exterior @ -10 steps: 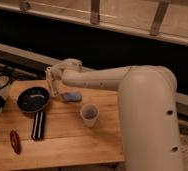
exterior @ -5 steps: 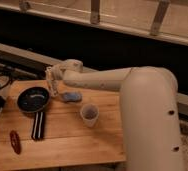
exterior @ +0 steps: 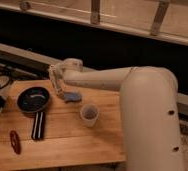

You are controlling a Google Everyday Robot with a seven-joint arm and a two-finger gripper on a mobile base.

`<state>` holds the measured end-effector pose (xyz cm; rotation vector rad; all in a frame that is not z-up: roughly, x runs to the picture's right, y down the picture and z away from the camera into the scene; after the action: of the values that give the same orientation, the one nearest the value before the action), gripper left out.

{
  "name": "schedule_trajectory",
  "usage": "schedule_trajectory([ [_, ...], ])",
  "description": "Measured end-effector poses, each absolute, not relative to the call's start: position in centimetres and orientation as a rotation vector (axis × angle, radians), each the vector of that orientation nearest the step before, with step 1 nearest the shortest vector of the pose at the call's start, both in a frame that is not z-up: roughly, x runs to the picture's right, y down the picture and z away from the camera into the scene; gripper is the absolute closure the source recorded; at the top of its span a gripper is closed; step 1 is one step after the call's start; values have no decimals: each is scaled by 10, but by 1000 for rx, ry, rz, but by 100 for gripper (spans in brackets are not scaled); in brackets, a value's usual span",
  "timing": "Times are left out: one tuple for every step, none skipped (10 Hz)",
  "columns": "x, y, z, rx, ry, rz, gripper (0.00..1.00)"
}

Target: Stand the bottle upright

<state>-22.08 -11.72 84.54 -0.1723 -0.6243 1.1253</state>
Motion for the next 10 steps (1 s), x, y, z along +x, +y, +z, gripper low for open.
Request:
schedule_trajectory([
  [-217,-117,846,-166,-623,1132,89],
  [-214,-114,848,-161,-622,1143,77],
  [-211,-112,849,-155,-626,1152,66],
  [-209,-110,851,-152,-629,1160,58],
  [-206,-107,853,-146,-635,1171,46],
  [-206,-106,854,-142,-644,1180,36],
  [-209,-105,854,-140,-658,1187,26],
  [-214,-105,854,-140,-674,1189,21],
  [-221,-104,855,-145,-686,1182,20],
  [-225,-103,854,-151,-695,1179,20],
])
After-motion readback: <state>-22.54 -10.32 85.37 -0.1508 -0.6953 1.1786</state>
